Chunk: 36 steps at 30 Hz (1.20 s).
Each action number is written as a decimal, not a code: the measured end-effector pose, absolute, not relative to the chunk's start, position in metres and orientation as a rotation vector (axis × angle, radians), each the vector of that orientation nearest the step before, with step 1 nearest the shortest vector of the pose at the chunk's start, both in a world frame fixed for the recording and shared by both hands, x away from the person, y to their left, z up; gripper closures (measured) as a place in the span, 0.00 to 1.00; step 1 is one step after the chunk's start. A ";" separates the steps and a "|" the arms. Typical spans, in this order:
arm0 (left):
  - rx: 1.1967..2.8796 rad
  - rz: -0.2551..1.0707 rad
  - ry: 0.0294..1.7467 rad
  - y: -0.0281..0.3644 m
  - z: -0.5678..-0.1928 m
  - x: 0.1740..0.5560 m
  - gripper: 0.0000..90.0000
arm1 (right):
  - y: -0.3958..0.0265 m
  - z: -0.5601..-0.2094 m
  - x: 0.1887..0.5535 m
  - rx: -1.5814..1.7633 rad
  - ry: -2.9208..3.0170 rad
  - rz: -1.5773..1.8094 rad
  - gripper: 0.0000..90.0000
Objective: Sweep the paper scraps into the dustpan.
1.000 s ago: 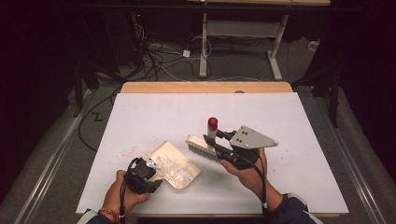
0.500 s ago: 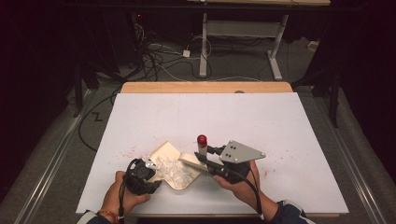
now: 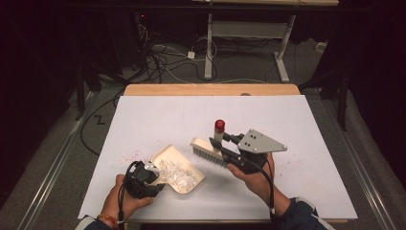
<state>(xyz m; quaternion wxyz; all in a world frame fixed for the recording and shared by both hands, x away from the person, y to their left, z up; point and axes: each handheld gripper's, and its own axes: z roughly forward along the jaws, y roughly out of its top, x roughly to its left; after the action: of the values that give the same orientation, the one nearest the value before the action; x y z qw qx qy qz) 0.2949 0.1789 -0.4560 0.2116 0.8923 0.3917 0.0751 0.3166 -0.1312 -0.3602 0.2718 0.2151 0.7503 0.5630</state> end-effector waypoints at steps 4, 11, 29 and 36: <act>2.485 0.217 1.080 0.178 -0.456 0.295 0.70 | -0.131 -0.361 0.343 0.597 1.973 1.448 0.78; 2.486 0.211 1.087 0.178 -0.457 0.294 0.71 | -0.120 -0.378 0.381 0.633 1.986 1.343 0.78; 2.512 0.211 1.094 0.177 -0.454 0.294 0.71 | -0.102 -0.389 0.341 0.570 2.194 1.410 0.77; 2.518 0.219 1.095 0.176 -0.455 0.293 0.71 | -0.102 -0.381 0.317 0.531 2.257 1.540 0.78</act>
<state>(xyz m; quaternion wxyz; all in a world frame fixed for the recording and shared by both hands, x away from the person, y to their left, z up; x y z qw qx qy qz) 0.2934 0.1760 -0.4547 0.1921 0.8971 0.3902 0.0779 0.3170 -0.1019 -0.3809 0.1780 0.1876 0.7980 0.5444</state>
